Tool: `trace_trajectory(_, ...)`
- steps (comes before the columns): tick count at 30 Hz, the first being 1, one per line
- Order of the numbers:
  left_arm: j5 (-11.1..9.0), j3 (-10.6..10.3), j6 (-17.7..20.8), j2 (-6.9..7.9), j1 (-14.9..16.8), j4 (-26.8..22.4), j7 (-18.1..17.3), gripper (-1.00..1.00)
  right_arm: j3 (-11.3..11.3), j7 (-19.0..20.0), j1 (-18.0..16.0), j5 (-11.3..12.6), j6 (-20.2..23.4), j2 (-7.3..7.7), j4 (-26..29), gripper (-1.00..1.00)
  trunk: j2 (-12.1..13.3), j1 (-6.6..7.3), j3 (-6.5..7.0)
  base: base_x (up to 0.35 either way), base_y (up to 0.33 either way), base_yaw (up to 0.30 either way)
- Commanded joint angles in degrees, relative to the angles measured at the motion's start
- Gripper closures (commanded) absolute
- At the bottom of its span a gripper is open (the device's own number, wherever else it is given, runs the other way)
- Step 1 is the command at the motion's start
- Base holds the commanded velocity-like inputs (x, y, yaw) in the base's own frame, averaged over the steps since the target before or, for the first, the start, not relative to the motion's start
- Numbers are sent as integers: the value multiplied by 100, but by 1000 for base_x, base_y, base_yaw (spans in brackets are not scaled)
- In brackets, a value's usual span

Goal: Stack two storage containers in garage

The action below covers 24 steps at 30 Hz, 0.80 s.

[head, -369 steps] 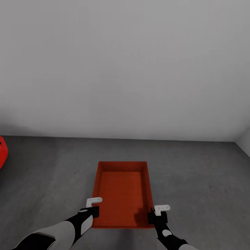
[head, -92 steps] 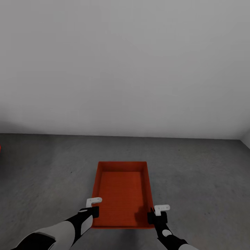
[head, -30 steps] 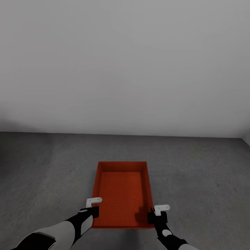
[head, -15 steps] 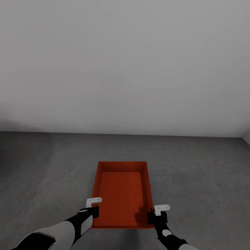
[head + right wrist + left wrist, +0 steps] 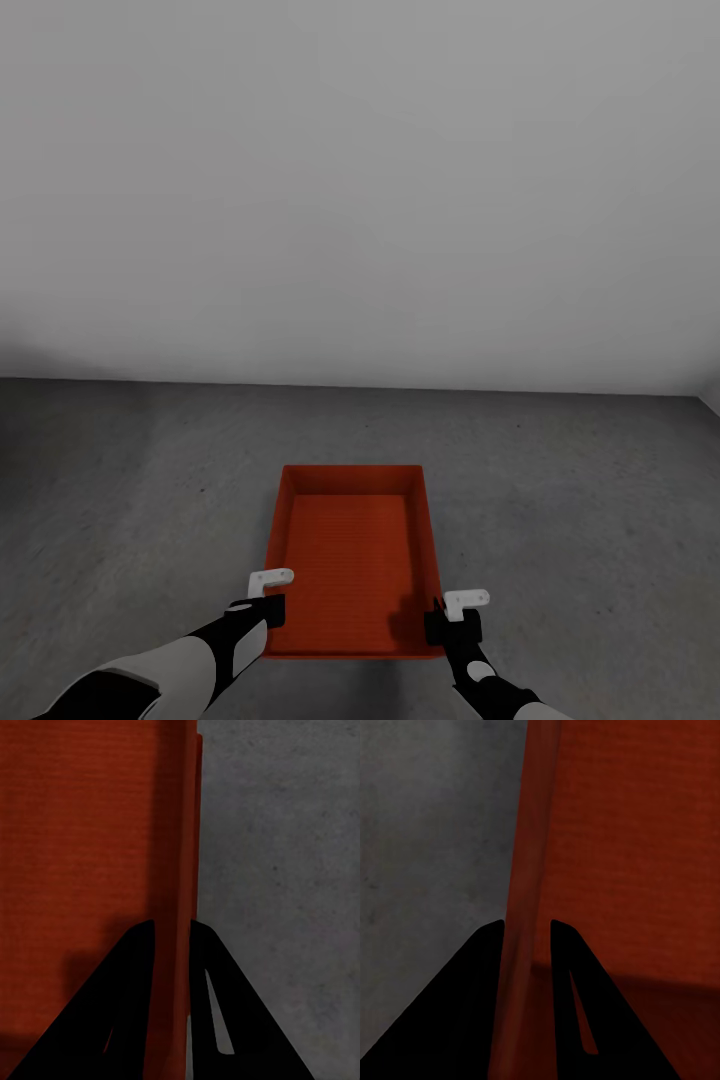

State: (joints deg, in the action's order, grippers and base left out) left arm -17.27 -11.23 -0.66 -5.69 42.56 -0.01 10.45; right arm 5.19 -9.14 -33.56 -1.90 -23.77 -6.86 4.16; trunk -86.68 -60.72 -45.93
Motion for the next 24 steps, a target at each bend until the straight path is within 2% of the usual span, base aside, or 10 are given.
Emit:
trace_trajectory(1, -22, 347, -4, -2, 6, -8, 45, 100, 9, -70, -1, 50, -20, 1, -12, 100, -2, 0, -4, 0, 0, 0)
trace_trajectory(9, -22, 349, -4, -2, 6, -8, 45, 100, 9, -70, -1, 49, -31, 1, -12, 100, -2, 0, -4, 0, 0, 0)
trace_trajectory(14, -22, 349, -4, -2, 6, -8, 45, 100, 9, -70, -1, 49, -32, 1, -12, 100, -203, -109, -94, 0, 0, 0)
trace_trajectory(24, -22, 349, -4, -2, 6, -8, 45, 100, 9, -70, -1, 51, -23, 1, -12, 100, -203, -109, -94, 0, 0, 0)
